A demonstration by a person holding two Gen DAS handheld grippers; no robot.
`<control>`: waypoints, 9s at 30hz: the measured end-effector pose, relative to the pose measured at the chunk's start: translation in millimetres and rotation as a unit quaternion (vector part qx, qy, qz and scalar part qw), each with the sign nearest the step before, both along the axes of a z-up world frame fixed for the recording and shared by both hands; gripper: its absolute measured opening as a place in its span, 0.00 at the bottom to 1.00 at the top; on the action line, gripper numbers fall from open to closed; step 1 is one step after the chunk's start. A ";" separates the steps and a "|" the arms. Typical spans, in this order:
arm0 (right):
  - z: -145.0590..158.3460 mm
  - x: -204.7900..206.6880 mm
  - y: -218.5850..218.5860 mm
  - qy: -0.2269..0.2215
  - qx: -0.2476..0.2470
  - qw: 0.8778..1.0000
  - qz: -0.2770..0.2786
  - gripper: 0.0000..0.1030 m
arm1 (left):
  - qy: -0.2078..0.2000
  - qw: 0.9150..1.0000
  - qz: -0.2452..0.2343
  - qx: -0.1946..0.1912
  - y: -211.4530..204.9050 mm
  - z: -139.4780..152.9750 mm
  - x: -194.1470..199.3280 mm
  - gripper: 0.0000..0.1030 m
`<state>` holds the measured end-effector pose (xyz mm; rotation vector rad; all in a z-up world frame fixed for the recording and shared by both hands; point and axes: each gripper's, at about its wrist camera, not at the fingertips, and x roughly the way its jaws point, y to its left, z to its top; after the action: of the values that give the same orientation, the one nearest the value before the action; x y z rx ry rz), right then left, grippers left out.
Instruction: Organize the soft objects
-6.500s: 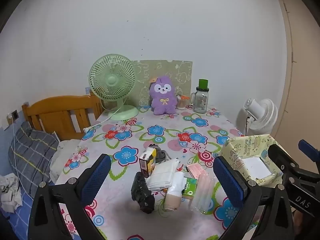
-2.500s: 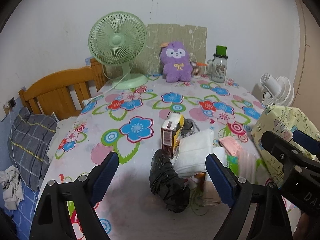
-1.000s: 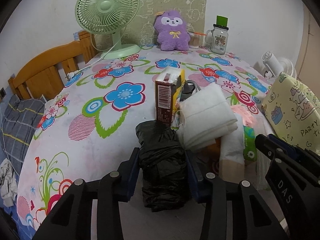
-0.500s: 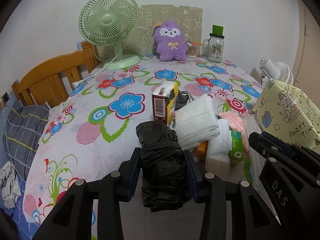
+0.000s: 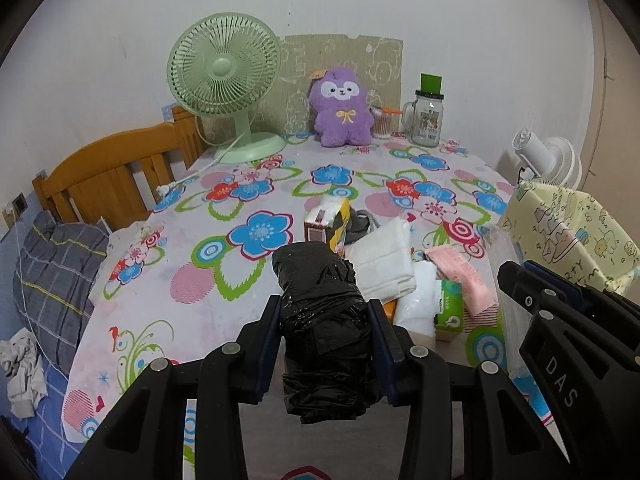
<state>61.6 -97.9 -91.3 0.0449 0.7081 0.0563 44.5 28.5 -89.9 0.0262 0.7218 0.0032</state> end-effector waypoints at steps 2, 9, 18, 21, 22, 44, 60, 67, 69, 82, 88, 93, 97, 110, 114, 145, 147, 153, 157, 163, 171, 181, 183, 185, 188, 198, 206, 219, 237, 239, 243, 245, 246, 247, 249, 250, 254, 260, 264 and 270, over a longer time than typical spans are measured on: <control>5.2 -1.6 -2.4 -0.005 0.001 1.000 -0.001 0.16 | -0.004 1.000 0.000 0.001 -1.3 3.7 -2.0 0.41; 20.0 -5.0 -10.5 -0.018 0.002 1.000 -0.004 0.16 | -0.019 1.000 -0.005 0.004 -9.8 18.5 -7.5 0.41; 41.3 -5.8 -22.8 -0.036 0.003 0.999 0.001 0.16 | -0.034 0.999 -0.015 0.008 -24.3 36.4 -9.1 0.41; 46.0 -5.3 -26.1 -0.040 0.002 0.999 0.002 0.16 | -0.037 0.999 -0.023 0.008 -30.2 40.6 -8.9 0.41; 47.2 -5.1 -27.4 -0.041 0.002 0.999 0.003 0.16 | -0.038 0.999 -0.025 0.008 -33.4 42.2 -9.2 0.41; 69.5 8.3 -78.4 -0.051 -0.006 0.999 -0.002 0.17 | -0.051 0.996 -0.066 0.002 -93.7 65.3 9.1 0.41; 72.4 21.2 -136.9 -0.050 0.000 0.998 -0.028 0.17 | -0.057 0.993 -0.102 0.004 -156.9 69.6 25.9 0.41; 70.5 25.1 -159.1 -0.048 -0.001 0.998 -0.043 0.17 | -0.057 0.991 -0.120 0.006 -178.8 67.6 34.0 0.41; 69.3 26.3 -164.6 -0.047 -0.002 0.998 -0.047 0.17 | -0.056 0.991 -0.125 0.004 -184.0 66.5 35.8 0.41; 54.6 37.7 -194.3 -0.025 -0.001 0.997 -0.068 0.17 | -0.038 0.987 -0.155 -0.004 -217.7 54.6 50.2 0.42; 43.3 46.9 -200.2 -0.005 0.007 0.998 -0.068 0.30 | -0.022 0.987 -0.157 -0.004 -224.8 45.3 57.3 0.60; 37.4 47.9 -203.5 -0.001 0.015 0.997 -0.079 0.68 | -0.014 0.989 -0.148 0.000 -225.6 39.4 59.2 0.81; 37.5 46.2 -202.2 -0.009 0.000 0.996 -0.085 0.79 | -0.013 0.990 -0.141 0.003 -222.8 36.6 60.1 0.94; 43.8 37.6 -188.5 -0.015 -0.020 0.996 -0.081 0.92 | -0.018 0.990 -0.141 0.012 -216.5 40.8 52.2 1.00; 47.5 33.1 -181.3 -0.019 -0.023 0.996 -0.079 0.94 | -0.022 0.990 -0.136 0.011 -210.3 43.4 48.3 1.00; 82.3 -4.1 -115.3 -0.068 -0.046 0.995 -0.058 0.95 | -0.057 0.991 -0.124 -0.001 -150.3 70.1 13.5 1.00; 83.1 -5.8 -110.5 -0.069 -0.047 0.995 -0.056 0.95 | -0.059 0.991 -0.122 -0.002 -145.5 70.9 11.3 1.00; 86.3 -12.2 -95.8 -0.073 -0.050 0.995 -0.043 0.95 | -0.061 0.992 -0.113 0.000 -133.2 72.4 6.4 0.99; 87.6 -14.5 -85.8 -0.076 -0.052 0.995 -0.037 0.95 | -0.060 0.992 -0.111 -0.001 -124.5 73.5 3.1 0.98; 90.1 -17.5 -70.6 -0.079 -0.055 0.995 -0.029 0.95 | -0.062 0.992 -0.106 -0.004 -110.4 75.5 -2.4 0.95; 89.6 -18.4 -47.1 -0.083 -0.055 0.995 -0.011 0.95 | -0.063 0.993 -0.095 -0.007 -89.6 77.1 -7.8 0.94; 79.4 -12.6 -18.5 -0.075 -0.042 0.996 0.015 0.95 | -0.057 0.995 -0.079 -0.001 -60.9 71.7 -8.3 0.84; 77.7 -10.5 -15.0 -0.073 -0.042 0.996 0.018 0.95 | -0.057 0.995 -0.079 -0.004 -56.2 69.6 -7.6 0.83; 76.4 -8.9 -11.1 -0.073 -0.045 0.996 0.020 0.95 | -0.055 0.995 -0.078 -0.006 -52.1 67.9 -6.0 0.83; 72.9 -6.3 -5.7 -0.072 -0.046 0.996 0.023 0.95 | -0.054 0.995 -0.077 -0.009 -47.7 65.1 -3.3 0.81; 49.1 10.8 8.6 -0.044 -0.043 0.997 0.038 0.88 | -0.036 0.997 -0.070 -0.011 -31.5 47.1 9.7 0.74; 28.1 25.8 17.4 -0.019 -0.047 0.998 0.048 0.85 | -0.008 0.998 -0.061 -0.012 -21.2 25.9 21.4 0.70; 0.4 46.0 21.0 0.019 -0.044 0.998 0.045 0.78 | 0.027 0.998 -0.054 -0.014 -13.9 -1.0 39.5 0.62; -30.9 84.0 10.2 0.068 -0.027 0.997 0.025 0.74 | 0.064 0.996 -0.056 -0.025 -17.3 -26.0 75.8 0.62; -34.7 87.2 10.6 0.073 -0.027 0.997 0.025 0.74 | 0.068 0.996 -0.055 -0.024 -17.6 -29.1 78.1 0.61; -42.1 92.1 10.3 0.084 -0.025 0.996 0.024 0.74 | 0.077 0.995 -0.054 -0.025 -17.8 -35.9 83.6 0.53; -44.9 95.2 8.6 0.088 -0.025 0.996 0.018 0.74 | 0.081 0.995 -0.056 -0.029 -17.5 -38.8 85.2 0.49; -46.6 96.9 6.9 0.090 -0.023 0.996 0.015 0.74 | 0.082 0.995 -0.056 -0.032 -16.9 -39.7 85.7 0.48; -47.9 98.3 5.6 0.092 -0.021 0.996 0.011 0.74 | 0.082 0.994 -0.057 -0.035 -16.7 -40.1 86.2 0.48; -50.3 100.8 3.2 0.094 -0.020 0.995 0.004 0.74 | 0.082 0.994 -0.059 -0.039 -17.1 -40.5 86.4 0.46; -51.8 102.1 2.1 0.095 -0.020 0.995 0.002 0.74 | 0.082 0.994 -0.059 -0.040 -17.2 -40.6 87.0 0.46; -55.2 105.3 -1.1 0.099 -0.014 0.995 -0.003 0.74 | 0.084 0.994 -0.059 -0.035 -20.2 -41.4 87.8 0.50; -63.3 110.9 -7.9 0.116 0.006 0.993 -0.008 0.65 | 0.086 0.995 -0.045 -0.016 -22.7 -43.1 91.0 0.75; -66.7 112.8 -11.1 0.119 0.012 0.993 -0.012 0.51 | 0.085 0.996 -0.041 -0.006 -24.2 -45.9 93.0 0.78; -64.7 112.8 -12.7 0.109 0.002 0.994 -0.017 0.30 | 0.086 0.995 -0.047 -0.015 -24.0 -46.7 94.3 0.51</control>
<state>174.5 -110.6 -156.0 0.0681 0.9247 0.0200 138.8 4.5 -136.6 0.0321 0.8924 -0.1010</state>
